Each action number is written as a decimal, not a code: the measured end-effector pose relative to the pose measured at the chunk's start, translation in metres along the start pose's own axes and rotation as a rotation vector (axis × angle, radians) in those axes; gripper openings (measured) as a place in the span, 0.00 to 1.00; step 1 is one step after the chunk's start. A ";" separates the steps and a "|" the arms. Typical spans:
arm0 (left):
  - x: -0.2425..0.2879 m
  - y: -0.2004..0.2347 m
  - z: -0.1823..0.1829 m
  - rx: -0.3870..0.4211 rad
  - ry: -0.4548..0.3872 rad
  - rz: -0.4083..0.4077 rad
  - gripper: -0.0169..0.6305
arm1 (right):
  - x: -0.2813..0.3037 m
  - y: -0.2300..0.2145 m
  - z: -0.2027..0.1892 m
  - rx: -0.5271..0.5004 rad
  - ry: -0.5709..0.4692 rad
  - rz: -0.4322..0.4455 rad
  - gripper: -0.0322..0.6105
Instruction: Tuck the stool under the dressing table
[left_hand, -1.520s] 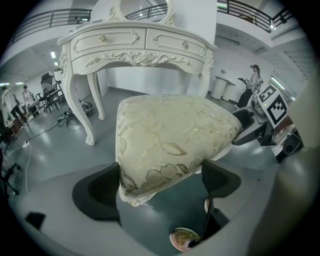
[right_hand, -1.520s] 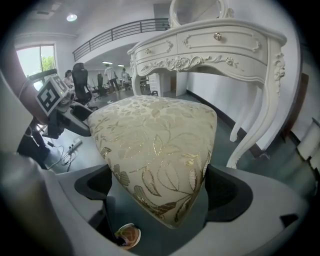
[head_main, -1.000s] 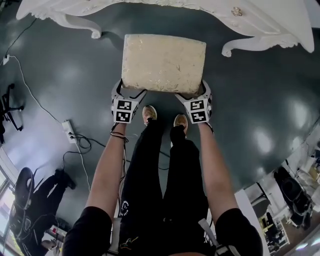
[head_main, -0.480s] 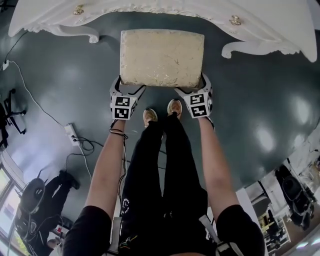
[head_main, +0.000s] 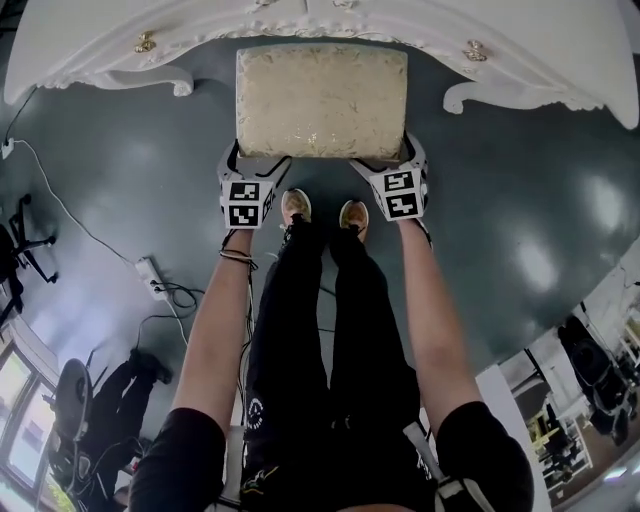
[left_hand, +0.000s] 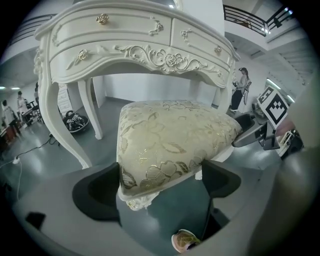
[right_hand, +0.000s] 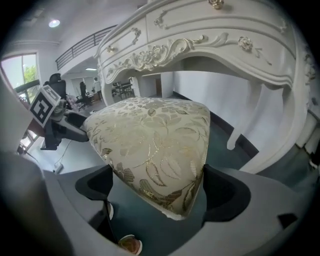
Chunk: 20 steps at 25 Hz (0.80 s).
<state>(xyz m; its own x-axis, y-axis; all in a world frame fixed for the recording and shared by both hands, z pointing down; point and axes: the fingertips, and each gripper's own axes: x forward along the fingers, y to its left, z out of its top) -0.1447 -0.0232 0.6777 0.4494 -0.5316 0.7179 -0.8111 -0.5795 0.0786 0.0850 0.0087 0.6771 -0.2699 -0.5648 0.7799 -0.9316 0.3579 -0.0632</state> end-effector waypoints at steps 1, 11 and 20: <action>0.005 0.003 0.008 -0.001 0.001 0.001 0.81 | 0.003 -0.006 0.003 0.023 0.005 -0.021 0.95; 0.030 0.025 0.040 -0.024 -0.010 0.023 0.81 | 0.020 -0.027 0.029 0.168 0.025 -0.119 0.90; 0.061 0.048 0.079 -0.094 -0.054 0.094 0.81 | 0.044 -0.060 0.066 0.240 -0.068 -0.150 0.89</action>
<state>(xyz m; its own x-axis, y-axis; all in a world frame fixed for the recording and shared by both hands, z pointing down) -0.1263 -0.1322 0.6708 0.3872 -0.6149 0.6870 -0.8810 -0.4664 0.0791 0.1130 -0.0865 0.6747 -0.1333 -0.6495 0.7486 -0.9911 0.0855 -0.1022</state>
